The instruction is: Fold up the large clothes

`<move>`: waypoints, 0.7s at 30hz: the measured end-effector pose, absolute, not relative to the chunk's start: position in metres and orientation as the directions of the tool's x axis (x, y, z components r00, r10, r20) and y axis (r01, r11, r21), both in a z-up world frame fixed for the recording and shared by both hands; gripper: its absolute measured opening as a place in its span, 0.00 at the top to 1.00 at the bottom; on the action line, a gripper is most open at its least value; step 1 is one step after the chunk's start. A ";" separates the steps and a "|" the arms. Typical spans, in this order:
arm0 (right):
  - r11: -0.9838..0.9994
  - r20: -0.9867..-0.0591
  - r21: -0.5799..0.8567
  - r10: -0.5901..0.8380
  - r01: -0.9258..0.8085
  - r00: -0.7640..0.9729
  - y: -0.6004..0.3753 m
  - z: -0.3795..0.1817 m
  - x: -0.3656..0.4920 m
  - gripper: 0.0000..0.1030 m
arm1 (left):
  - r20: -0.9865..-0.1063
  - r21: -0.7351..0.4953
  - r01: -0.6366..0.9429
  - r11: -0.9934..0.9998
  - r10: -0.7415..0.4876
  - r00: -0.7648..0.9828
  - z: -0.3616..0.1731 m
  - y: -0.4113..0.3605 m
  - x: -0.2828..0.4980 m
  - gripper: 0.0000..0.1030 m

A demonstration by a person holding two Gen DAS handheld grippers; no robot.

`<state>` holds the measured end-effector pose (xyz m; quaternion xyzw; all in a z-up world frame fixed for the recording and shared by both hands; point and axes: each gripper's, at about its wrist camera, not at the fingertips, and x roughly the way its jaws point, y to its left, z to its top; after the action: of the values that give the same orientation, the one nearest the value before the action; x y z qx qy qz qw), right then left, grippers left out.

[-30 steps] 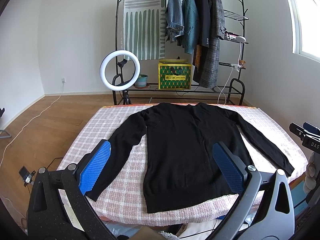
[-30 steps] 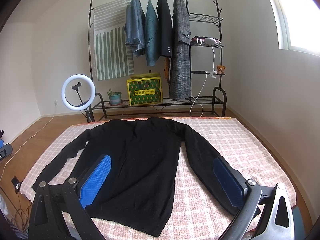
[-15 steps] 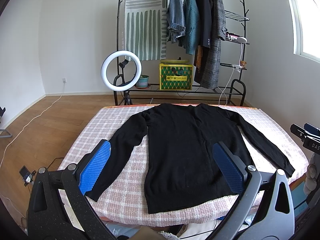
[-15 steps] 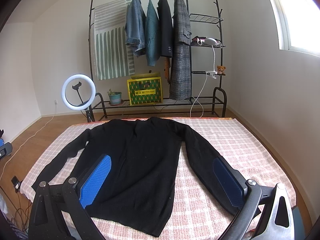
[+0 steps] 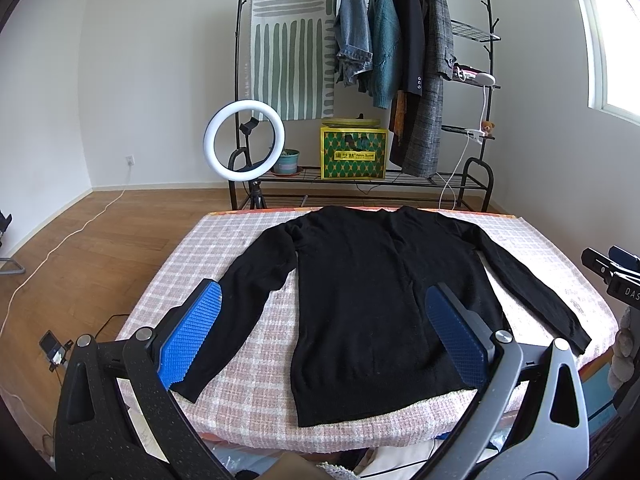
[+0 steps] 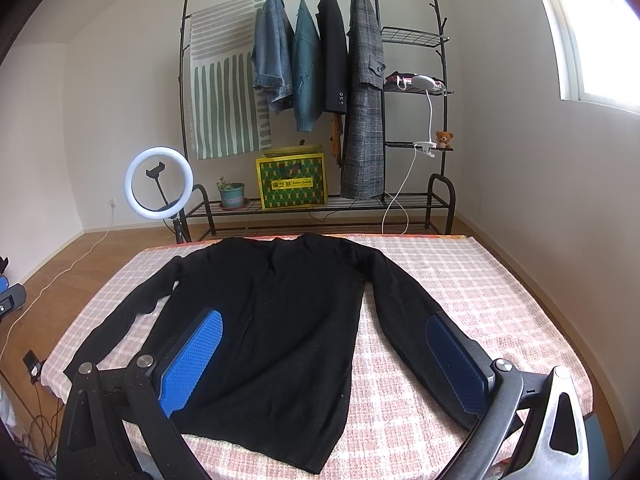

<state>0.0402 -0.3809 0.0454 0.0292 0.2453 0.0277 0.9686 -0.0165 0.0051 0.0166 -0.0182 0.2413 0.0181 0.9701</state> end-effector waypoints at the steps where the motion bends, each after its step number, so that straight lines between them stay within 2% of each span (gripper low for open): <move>1: 0.997 -0.474 0.071 0.069 -0.040 0.878 -0.381 0.046 0.041 0.00 | -0.469 -0.025 -0.045 0.999 0.028 0.883 0.017 0.005 -0.017 0.00; 21: 0.998 -0.484 0.056 0.045 -0.020 0.874 -0.377 0.047 0.044 0.00 | -0.487 -0.017 -0.090 0.996 0.071 0.870 0.007 0.026 -0.009 0.00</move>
<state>0.0439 -0.3771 0.0472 0.0247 0.2503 0.0168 0.9677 -0.0093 0.0262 0.0068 -0.0197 0.2511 0.0417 0.9669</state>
